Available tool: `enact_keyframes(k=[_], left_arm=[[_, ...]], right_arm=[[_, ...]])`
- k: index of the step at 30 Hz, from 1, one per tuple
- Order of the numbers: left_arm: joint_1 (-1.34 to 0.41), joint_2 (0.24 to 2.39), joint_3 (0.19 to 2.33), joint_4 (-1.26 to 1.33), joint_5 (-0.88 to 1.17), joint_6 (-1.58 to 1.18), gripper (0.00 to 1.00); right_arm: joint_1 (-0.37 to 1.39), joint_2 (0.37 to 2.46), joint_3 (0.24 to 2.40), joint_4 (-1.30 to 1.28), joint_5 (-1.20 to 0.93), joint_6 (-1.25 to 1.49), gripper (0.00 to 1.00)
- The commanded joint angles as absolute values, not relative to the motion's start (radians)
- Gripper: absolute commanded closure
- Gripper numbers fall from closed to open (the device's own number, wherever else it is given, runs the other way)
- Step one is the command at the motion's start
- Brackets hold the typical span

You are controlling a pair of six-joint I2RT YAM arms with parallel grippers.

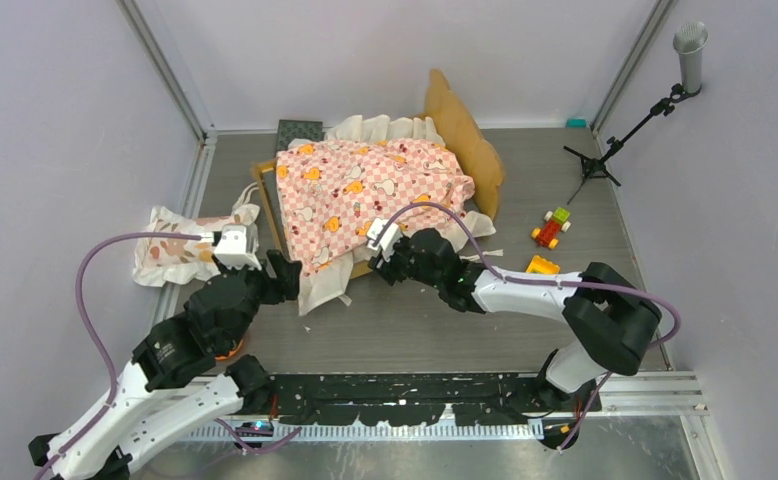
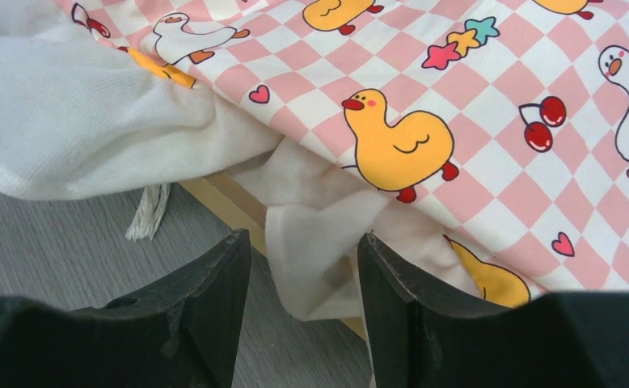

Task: Set up the pet bed
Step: Adjust the mattress on the bed frame.

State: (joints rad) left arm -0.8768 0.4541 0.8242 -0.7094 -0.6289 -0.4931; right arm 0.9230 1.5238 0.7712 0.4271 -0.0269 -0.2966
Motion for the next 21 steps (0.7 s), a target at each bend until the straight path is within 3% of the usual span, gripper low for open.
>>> enact_keyframes(k=[1, 7, 14, 21], left_arm=[[-0.881, 0.436, 0.824, -0.718, -0.670, -0.491, 0.29], [-0.881, 0.423, 0.812, -0.719, -0.678, -0.490, 0.27], [-0.881, 0.402, 0.803, -0.731, -0.691, -0.494, 0.26], [-0.881, 0.385, 0.799, -0.733, -0.702, -0.500, 0.25]], right_arm=[[0.928, 1.549, 0.823, 0.492, -0.003, -0.261, 0.46], [0.928, 1.568, 0.837, 0.473, -0.003, -0.243, 0.64], [0.928, 1.537, 0.862, 0.432, -0.003, -0.226, 0.98], [0.926, 1.464, 0.922, 0.310, -0.016, -0.213, 0.99]])
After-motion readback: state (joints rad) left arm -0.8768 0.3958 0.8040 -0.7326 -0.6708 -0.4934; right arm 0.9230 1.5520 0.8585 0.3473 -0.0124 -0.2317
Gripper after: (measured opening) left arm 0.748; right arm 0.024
